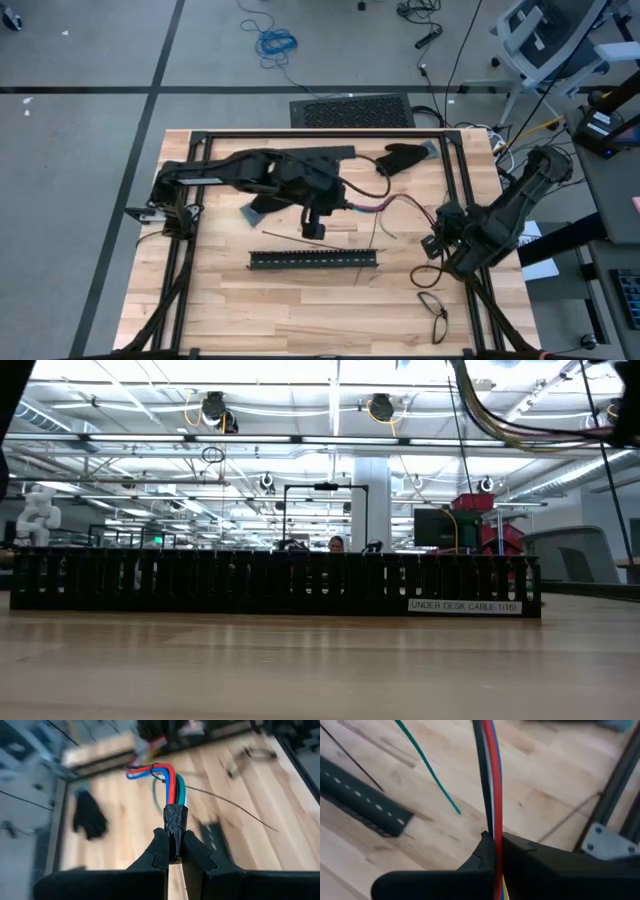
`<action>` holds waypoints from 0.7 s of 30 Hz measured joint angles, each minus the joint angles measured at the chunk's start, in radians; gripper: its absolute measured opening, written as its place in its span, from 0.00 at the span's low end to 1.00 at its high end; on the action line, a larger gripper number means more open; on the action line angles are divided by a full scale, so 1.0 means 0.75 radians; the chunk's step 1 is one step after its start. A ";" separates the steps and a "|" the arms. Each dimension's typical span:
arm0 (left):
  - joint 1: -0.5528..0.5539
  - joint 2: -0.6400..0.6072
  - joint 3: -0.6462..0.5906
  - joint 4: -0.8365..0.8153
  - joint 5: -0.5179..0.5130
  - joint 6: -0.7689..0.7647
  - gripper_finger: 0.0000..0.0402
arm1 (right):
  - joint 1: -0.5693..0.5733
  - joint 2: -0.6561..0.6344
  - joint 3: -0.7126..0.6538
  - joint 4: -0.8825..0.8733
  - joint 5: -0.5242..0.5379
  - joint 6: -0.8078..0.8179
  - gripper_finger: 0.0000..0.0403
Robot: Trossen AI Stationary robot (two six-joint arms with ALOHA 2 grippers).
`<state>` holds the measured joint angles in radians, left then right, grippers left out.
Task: Ziptie cables
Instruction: Put the zip tied cabled wires into the cable duct
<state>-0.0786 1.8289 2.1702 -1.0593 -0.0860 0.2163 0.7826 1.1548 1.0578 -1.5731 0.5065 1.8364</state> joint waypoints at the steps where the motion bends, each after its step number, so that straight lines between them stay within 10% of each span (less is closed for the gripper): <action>1: 0.008 0.013 0.000 -0.018 0.041 0.000 0.06 | 0.027 -0.001 -0.021 0.002 -0.017 0.043 0.00; 14: 0.013 0.111 -0.001 0.421 0.436 -0.108 0.06 | 0.217 -0.001 -0.108 0.004 -0.145 0.312 0.00; 21: -0.002 0.109 -0.024 0.405 0.426 -0.083 0.06 | 0.233 -0.001 -0.109 0.002 -0.153 0.329 0.00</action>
<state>-0.0798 1.9106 2.1520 -0.7554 0.2336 0.1538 0.9577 1.1538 0.9760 -1.5715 0.3915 2.0834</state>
